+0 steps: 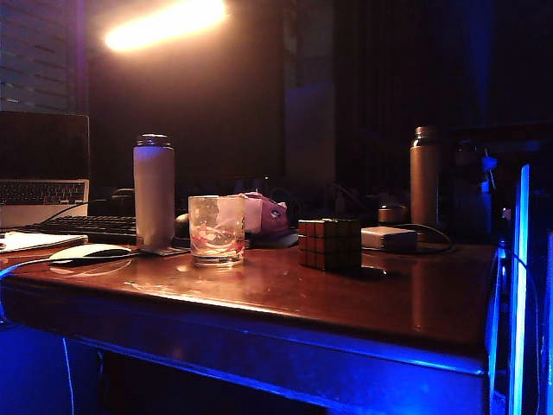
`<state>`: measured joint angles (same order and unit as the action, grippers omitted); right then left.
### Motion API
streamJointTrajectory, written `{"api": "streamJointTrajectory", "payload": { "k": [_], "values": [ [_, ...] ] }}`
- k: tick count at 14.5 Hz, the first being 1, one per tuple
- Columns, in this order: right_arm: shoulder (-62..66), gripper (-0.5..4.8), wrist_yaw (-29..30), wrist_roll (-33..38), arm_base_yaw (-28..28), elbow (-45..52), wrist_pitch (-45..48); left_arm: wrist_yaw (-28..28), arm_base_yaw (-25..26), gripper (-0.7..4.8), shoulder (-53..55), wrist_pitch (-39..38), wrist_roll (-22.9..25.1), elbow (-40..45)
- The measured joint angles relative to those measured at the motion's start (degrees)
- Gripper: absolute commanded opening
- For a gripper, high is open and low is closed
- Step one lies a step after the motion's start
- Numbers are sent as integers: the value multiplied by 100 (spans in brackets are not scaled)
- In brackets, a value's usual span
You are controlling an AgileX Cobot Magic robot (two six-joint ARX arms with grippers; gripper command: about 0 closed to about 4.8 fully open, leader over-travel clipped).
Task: Stack the Rubik's Cube on top of the glass cup.
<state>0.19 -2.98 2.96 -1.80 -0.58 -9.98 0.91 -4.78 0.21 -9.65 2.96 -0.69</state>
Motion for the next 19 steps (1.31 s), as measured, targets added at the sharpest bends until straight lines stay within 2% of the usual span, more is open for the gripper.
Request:
{"api": "streamJointTrajectory", "payload": {
  "k": [6,7,9,10,12,14,16,17,19],
  "values": [
    [0,-1,0,7,0,0,0,-90,0,26,0,-7,-24,0],
    [0,-1,0,52,0,0,0,-90,0,24,0,7,-238,0],
    [0,-1,52,428,-4,-7,-2,-35,0,24,0,33,-1102,-254],
    [0,-1,157,597,-7,-87,-122,-35,0,24,0,37,-1274,-756],
    [4,-1,160,739,-9,-584,-92,-372,-2,24,173,291,-1314,-1858],
    [306,-1,153,774,-7,-1182,17,-487,0,24,1276,-157,-1220,-3060],
    [1158,-1,151,778,-7,-1808,-13,286,0,21,2894,-866,-275,-4588],
    [1725,-1,151,772,-7,-2208,11,782,0,20,3748,-1648,168,-5501],
    [2933,-1,227,564,-7,-3051,68,1615,0,16,5110,-2791,608,-7093]
  ]
}}
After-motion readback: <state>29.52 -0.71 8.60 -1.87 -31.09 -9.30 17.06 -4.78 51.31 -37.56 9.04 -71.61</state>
